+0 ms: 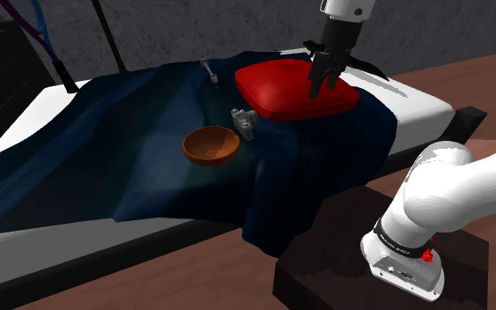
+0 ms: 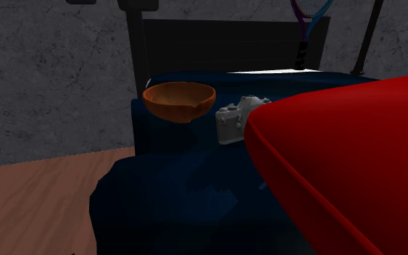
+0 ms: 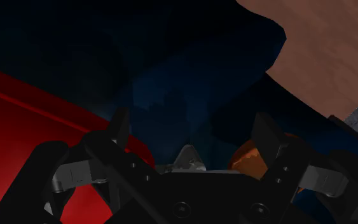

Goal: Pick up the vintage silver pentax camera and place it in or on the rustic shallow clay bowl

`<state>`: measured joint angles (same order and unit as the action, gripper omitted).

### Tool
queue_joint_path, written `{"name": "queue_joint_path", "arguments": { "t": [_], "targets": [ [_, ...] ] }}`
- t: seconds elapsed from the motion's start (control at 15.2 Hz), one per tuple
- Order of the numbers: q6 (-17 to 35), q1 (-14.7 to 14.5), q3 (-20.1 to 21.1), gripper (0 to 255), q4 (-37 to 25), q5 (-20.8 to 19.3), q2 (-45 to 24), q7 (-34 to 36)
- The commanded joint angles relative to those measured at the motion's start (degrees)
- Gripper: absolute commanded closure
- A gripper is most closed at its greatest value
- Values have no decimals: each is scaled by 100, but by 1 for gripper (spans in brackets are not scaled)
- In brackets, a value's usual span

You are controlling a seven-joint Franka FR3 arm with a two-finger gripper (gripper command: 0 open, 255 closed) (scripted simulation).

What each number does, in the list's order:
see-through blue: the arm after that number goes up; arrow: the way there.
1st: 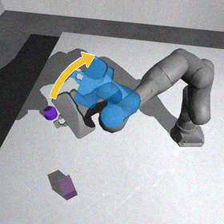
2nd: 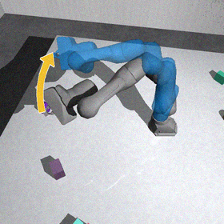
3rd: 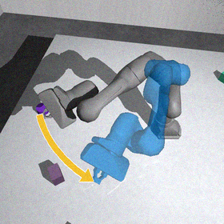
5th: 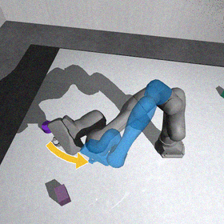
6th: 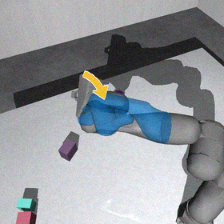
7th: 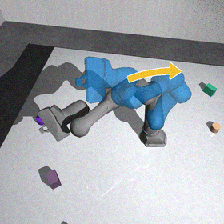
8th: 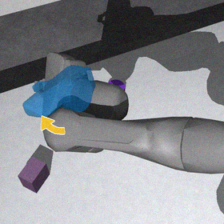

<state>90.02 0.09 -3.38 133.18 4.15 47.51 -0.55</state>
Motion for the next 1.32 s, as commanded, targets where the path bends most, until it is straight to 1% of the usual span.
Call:
{"name": "queue_joint_path", "arguments": {
  "t": [0.0,0.33,0.66,0.92,1.25],
  "targets": [
    [0,0,0,0,0,0,0,0],
    [781,56,488,0,-119,11,-872,654],
    [1434,164,929,0,-466,-130,-1883,1344],
    [1829,262,1230,0,-904,-378,-2762,1941],
    [2122,355,1514,0,-1650,-855,-3925,2734]
  ]
}}
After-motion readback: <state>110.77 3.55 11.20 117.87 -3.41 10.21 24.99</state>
